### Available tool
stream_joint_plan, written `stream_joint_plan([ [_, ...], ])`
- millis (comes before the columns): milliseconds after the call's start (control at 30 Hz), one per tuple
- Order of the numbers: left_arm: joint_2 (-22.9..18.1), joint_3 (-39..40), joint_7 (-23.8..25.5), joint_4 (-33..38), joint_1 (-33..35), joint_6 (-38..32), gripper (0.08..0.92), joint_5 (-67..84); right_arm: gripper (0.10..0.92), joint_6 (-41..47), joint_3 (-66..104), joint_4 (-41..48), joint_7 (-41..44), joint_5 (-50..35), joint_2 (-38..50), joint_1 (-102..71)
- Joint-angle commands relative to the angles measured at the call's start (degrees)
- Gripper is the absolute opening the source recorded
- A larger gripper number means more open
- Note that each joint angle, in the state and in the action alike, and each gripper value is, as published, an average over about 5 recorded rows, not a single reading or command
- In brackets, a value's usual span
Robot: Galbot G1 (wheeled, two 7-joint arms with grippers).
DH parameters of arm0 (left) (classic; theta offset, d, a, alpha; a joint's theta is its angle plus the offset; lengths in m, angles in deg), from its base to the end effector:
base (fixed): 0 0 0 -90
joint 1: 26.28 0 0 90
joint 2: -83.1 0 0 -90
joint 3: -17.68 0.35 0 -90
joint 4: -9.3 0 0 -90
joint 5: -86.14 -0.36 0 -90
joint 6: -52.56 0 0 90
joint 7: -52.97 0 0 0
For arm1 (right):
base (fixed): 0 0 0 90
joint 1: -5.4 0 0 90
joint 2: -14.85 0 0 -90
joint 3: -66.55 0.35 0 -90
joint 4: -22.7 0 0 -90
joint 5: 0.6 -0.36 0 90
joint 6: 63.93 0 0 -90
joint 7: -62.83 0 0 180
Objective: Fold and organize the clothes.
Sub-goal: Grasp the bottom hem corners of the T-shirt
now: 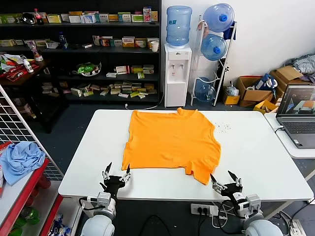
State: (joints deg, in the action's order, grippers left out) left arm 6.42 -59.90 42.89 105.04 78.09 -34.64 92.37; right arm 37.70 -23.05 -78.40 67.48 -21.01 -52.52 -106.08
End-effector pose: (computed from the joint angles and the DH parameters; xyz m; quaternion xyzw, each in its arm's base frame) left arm 0.2586 -0.0026 -0.4000 -0.0330 -0.9915 -0.0543 0.1133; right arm 0.2342 -0.1103 -0.3696 0.0735 -0.9777 0.0088 0.1966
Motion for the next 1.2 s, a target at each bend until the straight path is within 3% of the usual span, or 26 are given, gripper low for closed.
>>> stream_joint_plan([
  [33, 0.20, 0.13, 0.02, -0.77, -0.65, 3.23, 0.823, -0.05, 0.823, 0.81, -0.66, 1.49, -0.38, -0.45, -0.19, 1.17],
  [300, 0.55, 1.59, 0.08, -1.32, -2.59, 7.72, 0.823, 1.32, 0.823, 1.85, -2.53, 3.41, -0.74, -1.11, -1.13, 4.00],
  [767, 1.60, 1.97, -0.86, -4.55, -5.40, 8.74, 0.822, 6.40, 0.817, 2.84, -5.09, 5.67, -1.28, -1.72, -2.27, 8.08],
  [900, 1.59, 1.95, -0.84, -5.12, -5.79, 8.74, 0.757, 7.15, 0.740, 3.21, -5.51, 5.62, -1.49, -1.87, -2.75, 8.60],
  [1200, 1.73, 2.05, -0.38, -4.70, -5.22, 9.11, 0.499, 7.56, 0.481, 3.66, -5.73, 5.17, -1.83, -2.07, -3.17, 8.20],
])
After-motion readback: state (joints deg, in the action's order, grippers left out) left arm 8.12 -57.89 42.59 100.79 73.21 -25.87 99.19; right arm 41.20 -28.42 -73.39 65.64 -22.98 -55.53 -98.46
